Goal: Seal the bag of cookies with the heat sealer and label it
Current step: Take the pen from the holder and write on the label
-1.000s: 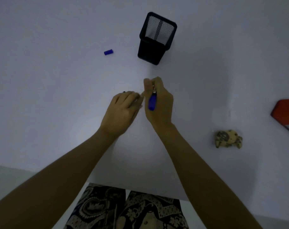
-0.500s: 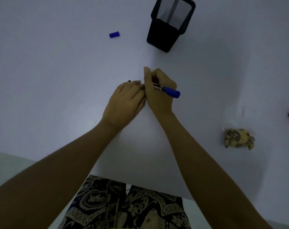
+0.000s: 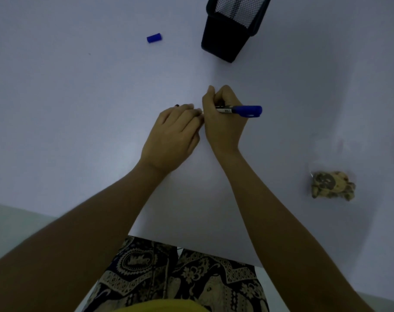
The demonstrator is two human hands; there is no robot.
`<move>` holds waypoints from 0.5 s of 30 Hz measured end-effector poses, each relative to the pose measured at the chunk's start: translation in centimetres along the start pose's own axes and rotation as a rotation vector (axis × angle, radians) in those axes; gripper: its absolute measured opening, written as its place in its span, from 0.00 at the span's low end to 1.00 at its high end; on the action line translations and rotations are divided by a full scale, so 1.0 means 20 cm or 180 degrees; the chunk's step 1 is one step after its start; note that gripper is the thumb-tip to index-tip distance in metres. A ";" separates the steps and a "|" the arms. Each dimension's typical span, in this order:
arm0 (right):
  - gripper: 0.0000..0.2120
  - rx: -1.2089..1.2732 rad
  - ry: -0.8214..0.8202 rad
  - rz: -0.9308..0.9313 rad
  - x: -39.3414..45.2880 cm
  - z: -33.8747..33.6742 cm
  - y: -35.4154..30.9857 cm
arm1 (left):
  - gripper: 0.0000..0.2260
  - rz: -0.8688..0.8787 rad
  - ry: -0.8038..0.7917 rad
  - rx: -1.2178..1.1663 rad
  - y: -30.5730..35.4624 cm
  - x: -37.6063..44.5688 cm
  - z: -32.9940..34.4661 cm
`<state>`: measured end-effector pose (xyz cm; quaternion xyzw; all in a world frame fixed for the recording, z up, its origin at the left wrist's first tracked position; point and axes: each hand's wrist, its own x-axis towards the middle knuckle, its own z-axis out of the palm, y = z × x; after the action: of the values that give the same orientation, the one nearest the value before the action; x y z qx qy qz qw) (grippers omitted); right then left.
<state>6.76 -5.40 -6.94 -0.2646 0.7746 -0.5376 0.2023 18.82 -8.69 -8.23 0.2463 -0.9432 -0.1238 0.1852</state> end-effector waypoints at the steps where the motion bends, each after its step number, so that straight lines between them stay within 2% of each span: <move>1: 0.20 -0.0012 -0.0002 0.0025 0.00 0.00 0.00 | 0.09 -0.0007 -0.0020 -0.0007 0.00 0.00 0.00; 5: 0.23 -0.0025 -0.0034 0.0117 0.00 0.00 -0.01 | 0.09 -0.0053 -0.0041 -0.0034 0.00 0.00 0.00; 15: 0.22 -0.0035 -0.0002 0.0144 0.01 0.00 -0.02 | 0.10 -0.0083 -0.0104 -0.0033 0.00 0.01 -0.01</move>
<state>6.77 -5.67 -6.50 -0.2483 0.7833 -0.5285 0.2132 18.69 -8.79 -8.01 0.2555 -0.9422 -0.1352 0.1693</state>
